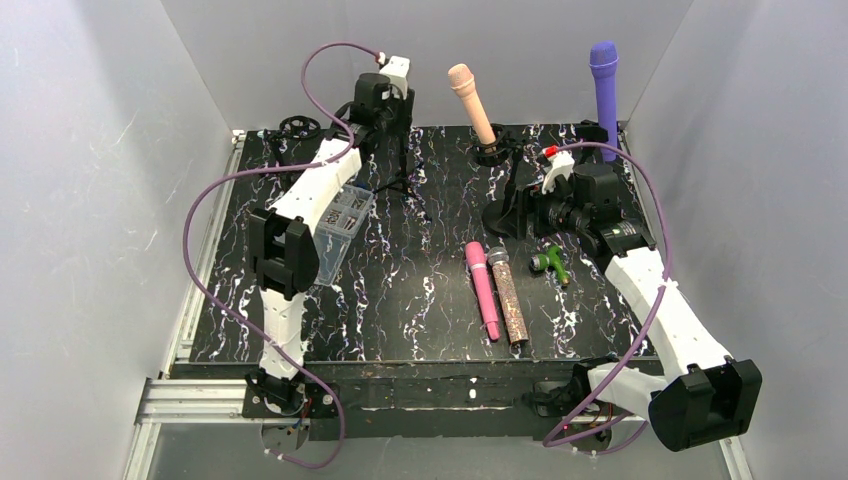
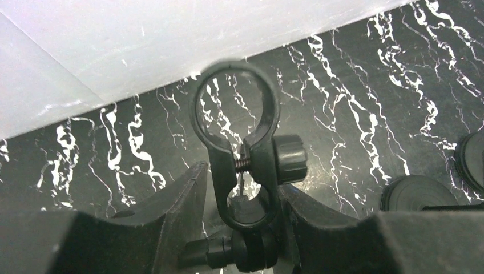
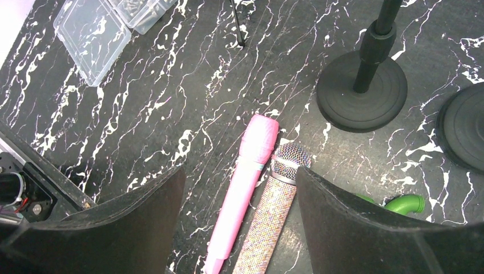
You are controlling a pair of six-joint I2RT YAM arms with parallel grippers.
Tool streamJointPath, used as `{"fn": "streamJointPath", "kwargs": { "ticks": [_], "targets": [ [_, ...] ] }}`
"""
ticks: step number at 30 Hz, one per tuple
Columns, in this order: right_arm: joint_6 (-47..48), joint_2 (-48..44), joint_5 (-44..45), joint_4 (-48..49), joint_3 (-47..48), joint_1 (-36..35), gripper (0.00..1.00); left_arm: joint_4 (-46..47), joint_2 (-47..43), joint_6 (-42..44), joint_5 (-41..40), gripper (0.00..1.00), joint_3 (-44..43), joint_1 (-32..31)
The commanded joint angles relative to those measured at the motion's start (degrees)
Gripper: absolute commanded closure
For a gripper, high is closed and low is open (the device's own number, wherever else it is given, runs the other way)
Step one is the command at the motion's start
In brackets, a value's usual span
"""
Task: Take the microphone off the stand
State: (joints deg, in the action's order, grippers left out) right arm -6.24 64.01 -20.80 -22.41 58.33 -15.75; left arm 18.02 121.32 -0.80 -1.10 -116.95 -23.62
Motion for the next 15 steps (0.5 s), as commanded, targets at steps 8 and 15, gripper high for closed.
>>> {"fn": "streamJointPath", "kwargs": {
  "ticks": [8,15],
  "targets": [
    [-0.52,-1.61,-1.18,2.55,-0.49,0.53,0.20,-15.46,4.40,-1.97,1.00,1.00,9.98,-0.24],
    [-0.57,-1.68,-1.49,2.86,-0.78,0.63,0.20,-16.22,1.73,-0.68,3.65,0.73,10.14,-0.22]
  ]
}}
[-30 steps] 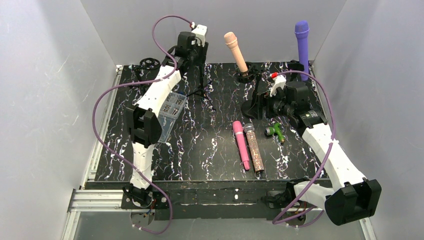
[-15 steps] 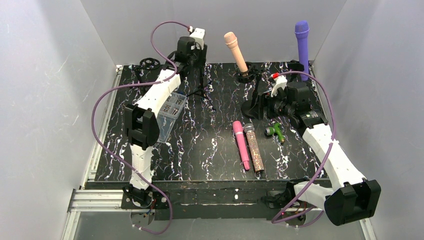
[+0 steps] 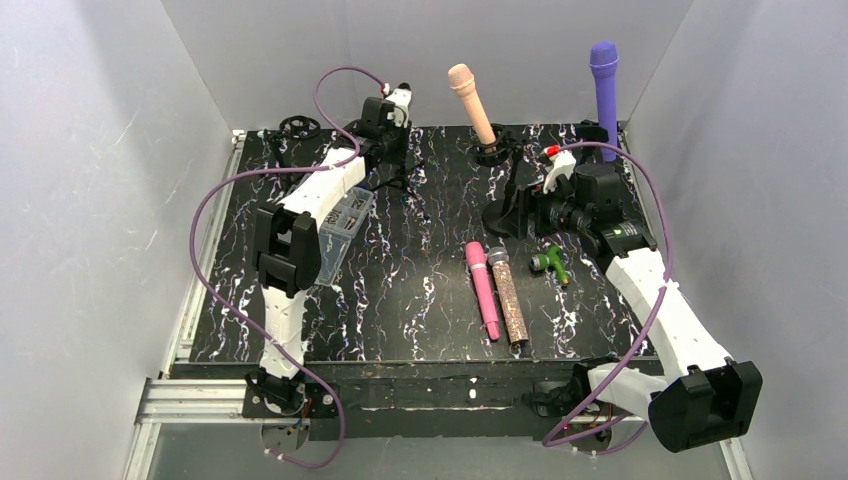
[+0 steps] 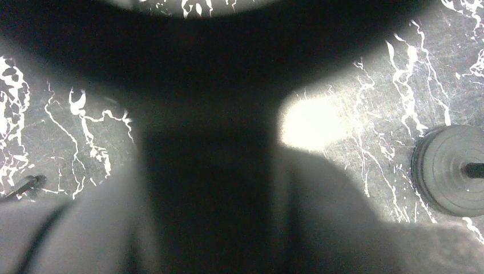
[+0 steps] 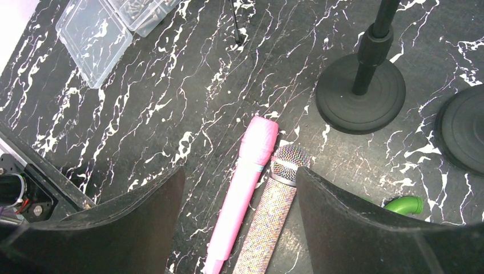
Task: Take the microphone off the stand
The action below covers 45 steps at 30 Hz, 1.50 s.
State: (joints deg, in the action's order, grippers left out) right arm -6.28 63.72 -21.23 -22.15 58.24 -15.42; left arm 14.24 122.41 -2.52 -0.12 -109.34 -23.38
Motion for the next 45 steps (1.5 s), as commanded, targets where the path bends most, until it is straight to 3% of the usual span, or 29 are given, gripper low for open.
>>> {"fn": "streamJointPath", "kwargs": {
  "ticks": [1,3,8,9,21,32,41,45],
  "targets": [
    [-0.50,-1.41,-1.13,2.63,-0.74,0.30,0.20,-12.40,0.03,1.25,2.66,0.66,2.79,-0.44],
    [-0.59,-1.56,-1.25,2.72,-0.86,0.30,0.20,-12.53,-0.99,1.54,2.69,0.54,3.00,-0.49],
    [-0.79,-1.84,-1.44,2.81,-0.94,0.48,0.20,-13.24,-3.95,2.26,3.81,0.05,2.79,-0.45],
    [-0.83,-1.92,-1.51,2.81,-0.93,0.52,0.20,-13.43,-4.65,3.06,4.05,0.00,2.62,-0.44],
    [-1.34,-2.88,-2.56,3.52,-1.90,1.26,0.20,-13.53,-9.47,12.58,4.25,0.01,-6.25,-0.49],
    [-1.69,-2.91,-3.15,4.04,-2.51,1.67,0.19,-15.42,-3.97,11.20,2.77,0.01,-20.70,0.02],
    [-1.82,-2.76,-3.38,4.22,-2.75,1.88,0.19,-15.24,1.81,10.08,2.05,0.22,-25.26,0.39],
    [-1.85,-2.89,-3.39,4.22,-2.99,2.12,0.19,-14.67,4.31,8.86,1.16,0.36,-26.88,1.21]
  ]
}}
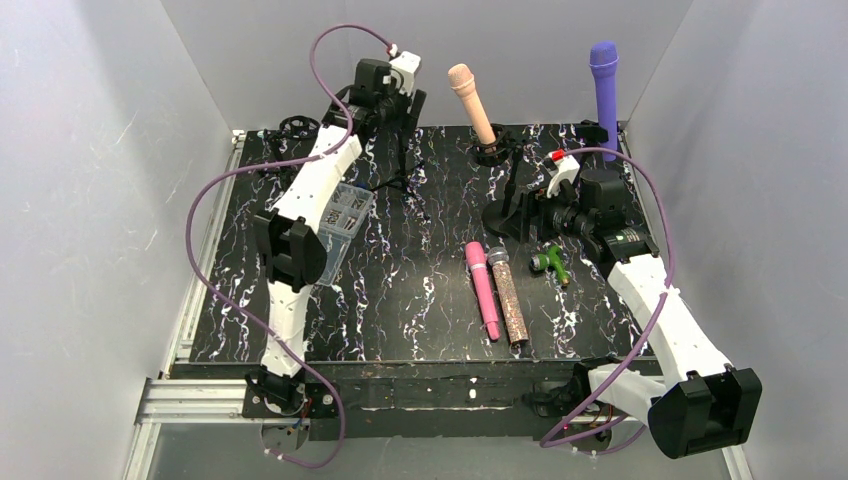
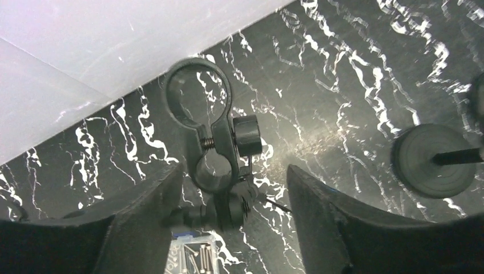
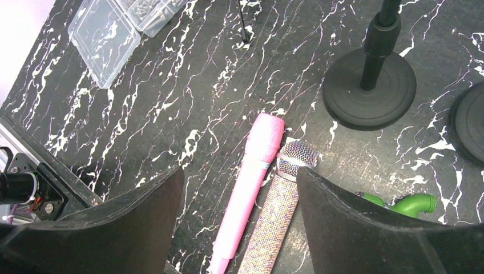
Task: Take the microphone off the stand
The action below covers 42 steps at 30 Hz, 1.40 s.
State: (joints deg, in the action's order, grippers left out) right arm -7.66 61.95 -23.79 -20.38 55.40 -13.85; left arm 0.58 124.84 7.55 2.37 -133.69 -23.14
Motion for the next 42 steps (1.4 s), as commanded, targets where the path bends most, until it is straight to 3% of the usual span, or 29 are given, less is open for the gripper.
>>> {"fn": "streamJointPath", "kwargs": {
  "ticks": [1,10,25,35,42],
  "targets": [
    [-0.43,-1.13,-0.90,2.52,-0.18,0.57,0.19,-0.94,2.34,-1.76,-1.55,0.43,-2.76,1.16],
    [-0.69,-0.30,-1.40,3.11,-0.48,0.75,0.19,0.78,0.80,-3.56,0.05,1.00,0.88,2.02],
    [-0.86,-0.63,-1.70,3.24,-1.08,1.14,0.19,-1.02,1.41,-12.84,-0.66,1.00,9.31,2.74],
    [-1.04,0.01,-1.96,3.77,-1.37,1.28,0.18,-1.62,1.50,-4.70,-1.45,1.00,15.53,1.17],
    [-1.13,0.14,-1.96,3.83,-1.47,1.33,0.18,-1.62,1.31,-3.43,-3.41,1.00,18.60,0.15]
  ]
}}
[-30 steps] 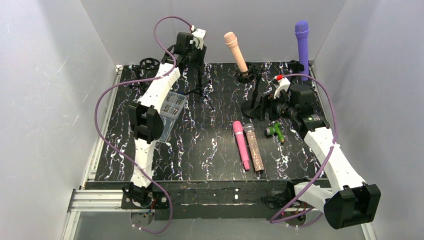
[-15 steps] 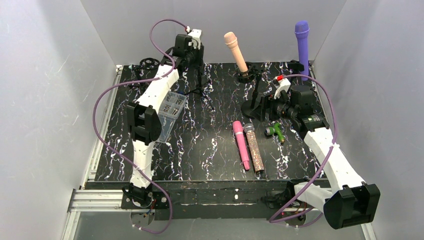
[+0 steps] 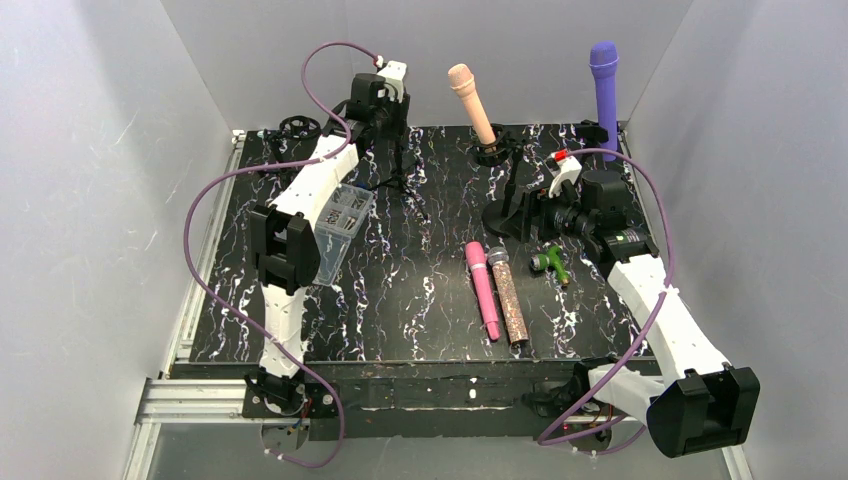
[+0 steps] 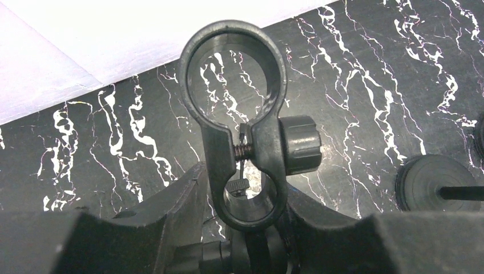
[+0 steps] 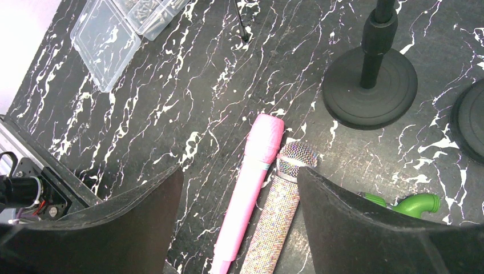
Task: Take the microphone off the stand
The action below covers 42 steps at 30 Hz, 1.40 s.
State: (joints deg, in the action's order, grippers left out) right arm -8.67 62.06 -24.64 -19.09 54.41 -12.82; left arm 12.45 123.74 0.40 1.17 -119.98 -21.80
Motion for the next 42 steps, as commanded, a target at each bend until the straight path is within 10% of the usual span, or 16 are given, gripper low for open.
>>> {"fn": "streamJointPath", "kwargs": {
  "ticks": [1,34,42],
  "targets": [
    [-0.12,0.07,-1.20,2.57,-0.46,0.26,0.18,-13.43,2.42,3.53,-2.22,1.00,5.36,-1.14],
    [-0.30,-0.10,-1.60,2.83,-0.93,0.59,0.18,-10.68,2.29,-2.29,2.21,1.00,12.57,-0.79],
    [-0.40,-0.19,-1.76,3.18,-1.20,0.60,0.18,-10.31,-3.21,0.52,1.87,0.22,12.69,-0.79]
  ]
}}
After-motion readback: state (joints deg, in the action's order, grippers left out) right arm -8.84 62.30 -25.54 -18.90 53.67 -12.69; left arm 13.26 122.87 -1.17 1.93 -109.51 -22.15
